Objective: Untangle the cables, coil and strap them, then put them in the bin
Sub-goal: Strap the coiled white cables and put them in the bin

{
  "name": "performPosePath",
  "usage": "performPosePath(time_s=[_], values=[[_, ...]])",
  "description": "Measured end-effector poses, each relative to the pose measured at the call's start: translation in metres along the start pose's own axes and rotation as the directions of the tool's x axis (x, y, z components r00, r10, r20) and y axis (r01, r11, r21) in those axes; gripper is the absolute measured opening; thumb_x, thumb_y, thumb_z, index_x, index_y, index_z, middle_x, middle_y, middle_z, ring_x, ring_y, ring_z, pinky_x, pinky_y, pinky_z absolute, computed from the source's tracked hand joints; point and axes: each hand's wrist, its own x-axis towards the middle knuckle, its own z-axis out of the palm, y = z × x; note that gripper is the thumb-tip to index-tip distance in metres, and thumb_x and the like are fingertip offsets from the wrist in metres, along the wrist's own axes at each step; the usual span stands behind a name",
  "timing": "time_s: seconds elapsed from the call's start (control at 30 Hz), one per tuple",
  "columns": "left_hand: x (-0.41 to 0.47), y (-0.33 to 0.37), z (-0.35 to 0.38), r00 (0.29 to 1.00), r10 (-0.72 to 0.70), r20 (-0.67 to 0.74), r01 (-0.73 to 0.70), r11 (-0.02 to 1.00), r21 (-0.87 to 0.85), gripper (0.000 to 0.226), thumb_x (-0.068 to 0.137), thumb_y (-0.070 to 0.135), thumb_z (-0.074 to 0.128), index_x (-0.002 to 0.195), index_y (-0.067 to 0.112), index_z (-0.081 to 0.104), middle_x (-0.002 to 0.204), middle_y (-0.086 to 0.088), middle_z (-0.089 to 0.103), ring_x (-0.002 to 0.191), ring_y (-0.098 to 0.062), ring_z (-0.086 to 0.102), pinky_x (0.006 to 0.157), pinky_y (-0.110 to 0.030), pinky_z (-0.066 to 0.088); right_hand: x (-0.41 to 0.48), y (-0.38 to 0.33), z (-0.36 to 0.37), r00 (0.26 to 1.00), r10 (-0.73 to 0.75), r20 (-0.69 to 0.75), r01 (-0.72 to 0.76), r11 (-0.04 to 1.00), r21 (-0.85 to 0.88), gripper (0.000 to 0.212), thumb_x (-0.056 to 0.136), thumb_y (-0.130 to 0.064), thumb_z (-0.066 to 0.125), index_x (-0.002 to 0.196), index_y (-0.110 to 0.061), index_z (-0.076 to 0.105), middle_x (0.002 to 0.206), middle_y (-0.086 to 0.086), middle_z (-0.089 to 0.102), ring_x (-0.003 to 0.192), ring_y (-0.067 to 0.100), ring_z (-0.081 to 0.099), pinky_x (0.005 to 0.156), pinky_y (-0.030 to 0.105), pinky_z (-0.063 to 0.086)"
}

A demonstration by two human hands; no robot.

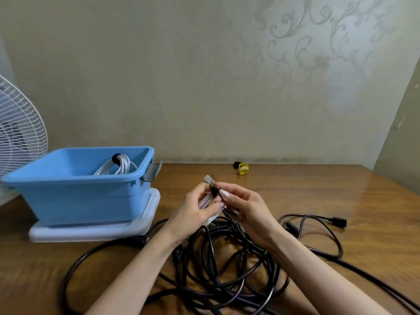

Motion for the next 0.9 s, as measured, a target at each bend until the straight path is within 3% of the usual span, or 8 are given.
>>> performPosePath(time_s=[0.1, 0.23, 0.3, 0.37, 0.5, 0.67, 0.77, 0.9], values=[[0.001, -0.003, 0.001, 0.996, 0.010, -0.086, -0.005, 0.998, 0.057, 0.022, 0.090, 0.011, 0.061, 0.110, 0.019, 0.061, 0.100, 0.000, 0.068, 0.088, -0.007, 0.065, 0.078, -0.025, 0.053, 0.000, 0.001, -0.003, 1.000, -0.018, 0.021, 0.018, 1.000, -0.021, 0.050, 0.081, -0.013, 0.064, 0.130, -0.020, 0.059, 0.093, 0.000, 0.068, 0.072, 0.011, 0.055, 0.064, 0.018, 0.040], [0.002, -0.003, 0.001, 0.982, -0.018, -0.189, 0.010, 0.999, -0.047, 0.015, 0.093, 0.002, 0.053, 0.101, 0.013, 0.060, 0.078, -0.002, 0.063, 0.049, -0.004, 0.045, 0.048, -0.017, 0.037, -0.002, 0.005, -0.006, 0.998, -0.029, 0.053, 0.027, 0.999, 0.035, 0.039, 0.079, -0.006, 0.063, 0.116, -0.018, 0.068, 0.100, 0.005, 0.069, 0.077, 0.016, 0.058, 0.069, 0.022, 0.043], [0.004, -0.002, -0.003, 0.978, -0.056, -0.203, 0.022, 0.986, -0.166, 0.011, 0.094, 0.003, 0.052, 0.104, 0.005, 0.057, 0.070, 0.002, 0.056, 0.047, -0.004, 0.040, 0.045, -0.017, 0.032, -0.002, 0.006, -0.008, 1.000, -0.001, 0.001, 0.001, 0.992, 0.123, 0.031, 0.077, -0.003, 0.060, 0.106, -0.012, 0.070, 0.085, 0.005, 0.069, 0.062, 0.009, 0.058, 0.058, 0.017, 0.046], [0.003, 0.000, -0.005, 0.979, -0.089, -0.185, 0.034, 0.959, -0.282, 0.013, 0.095, 0.003, 0.050, 0.107, -0.001, 0.053, 0.073, 0.001, 0.056, 0.047, -0.004, 0.037, 0.043, -0.015, 0.030, -0.002, 0.006, -0.012, 0.999, 0.005, -0.032, -0.003, 0.998, 0.062, 0.023, 0.079, -0.010, 0.062, 0.100, -0.010, 0.070, 0.077, 0.003, 0.065, 0.053, 0.008, 0.049, 0.051, 0.015, 0.041], [0.001, 0.004, -0.003, 0.986, -0.115, -0.119, 0.071, 0.944, -0.322, 0.012, 0.096, 0.003, 0.047, 0.107, 0.000, 0.050, 0.083, -0.007, 0.055, 0.048, -0.003, 0.038, 0.046, -0.014, 0.032, -0.005, 0.006, -0.005, 0.997, -0.050, -0.066, 0.027, 0.949, -0.313, 0.021, 0.076, -0.029, 0.072, 0.090, -0.013, 0.068, 0.073, -0.002, 0.061, 0.051, 0.004, 0.045, 0.047, 0.014, 0.034], [-0.001, 0.005, 0.003, 0.994, -0.098, -0.042, 0.082, 0.954, -0.290, 0.021, 0.094, 0.008, 0.053, 0.113, 0.000, 0.049, 0.078, 0.002, 0.056, 0.058, -0.002, 0.051, 0.058, -0.017, 0.043, -0.008, 0.015, 0.003, 0.958, -0.280, -0.063, 0.157, 0.694, -0.702, 0.032, 0.065, -0.039, 0.085, 0.084, -0.026, 0.063, 0.068, -0.011, 0.060, 0.059, 0.000, 0.050, 0.058, 0.016, 0.040], [-0.002, 0.007, 0.000, 0.995, -0.095, -0.018, 0.086, 0.954, -0.289, 0.022, 0.089, 0.011, 0.061, 0.107, 0.002, 0.051, 0.085, -0.001, 0.060, 0.072, -0.010, 0.056, 0.061, -0.020, 0.044, -0.008, 0.009, 0.000, 0.944, -0.325, -0.062, 0.176, 0.652, -0.738, 0.016, 0.071, -0.031, 0.082, 0.077, -0.029, 0.068, 0.070, -0.010, 0.066, 0.061, -0.002, 0.056, 0.061, 0.013, 0.039], [-0.002, 0.008, 0.001, 0.996, -0.057, -0.075, 0.032, 0.955, -0.296, 0.020, 0.078, 0.016, 0.067, 0.085, 0.008, 0.050, 0.071, -0.003, 0.056, 0.050, -0.006, 0.044, 0.044, -0.015, 0.034, -0.008, 0.005, -0.004, 0.963, -0.259, -0.071, 0.170, 0.791, -0.588, 0.016, 0.079, -0.015, 0.075, 0.069, -0.026, 0.071, 0.074, -0.002, 0.073, 0.074, 0.015, 0.068, 0.075, 0.031, 0.053]])
